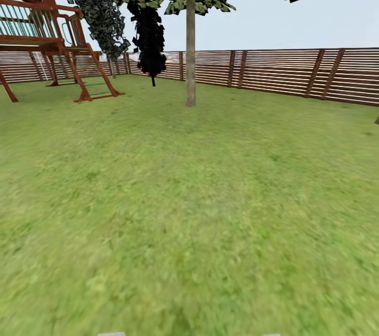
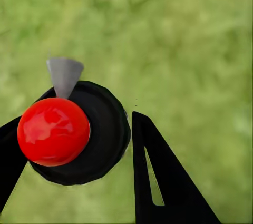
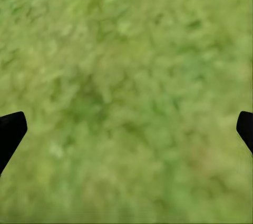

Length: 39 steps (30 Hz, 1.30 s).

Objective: In the garden, pick up the pesticide atomizer on the floor and spray pesticide onto both trees until each tree trunk is fully covered.

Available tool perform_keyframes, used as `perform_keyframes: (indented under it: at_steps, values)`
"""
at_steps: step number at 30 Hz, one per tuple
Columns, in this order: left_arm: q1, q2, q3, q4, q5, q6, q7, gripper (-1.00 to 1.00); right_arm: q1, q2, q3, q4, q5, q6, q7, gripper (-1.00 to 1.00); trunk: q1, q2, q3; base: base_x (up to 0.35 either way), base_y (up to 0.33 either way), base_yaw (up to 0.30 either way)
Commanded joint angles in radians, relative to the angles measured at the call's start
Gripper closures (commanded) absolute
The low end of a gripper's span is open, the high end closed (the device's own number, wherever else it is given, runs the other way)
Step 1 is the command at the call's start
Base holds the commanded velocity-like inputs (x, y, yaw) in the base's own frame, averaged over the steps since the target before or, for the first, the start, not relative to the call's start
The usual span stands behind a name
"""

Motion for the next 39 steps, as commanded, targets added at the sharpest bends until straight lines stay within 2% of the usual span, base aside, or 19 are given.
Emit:
perform_keyframes:
  at_steps: [1, 39]
  values:
    - [-0.001, 0.0, 0.006, 0.001, -0.011, -0.003, 0.005, 1.0, 0.0, 0.0, -0.009, -0.001, 0.005, -0.001, 0.005, -1.0, 0.001, 0.0, -0.001, 0.341, 0.0, 0.0]
    - [-0.001, 0.0, 0.006, 0.001, -0.011, -0.003, 0.005, 1.0, 0.0, 0.001, -0.009, -0.001, 0.005, -0.001, 0.005, -1.0, 0.001, 0.0, -0.001, 0.341, 0.0, 0.0]
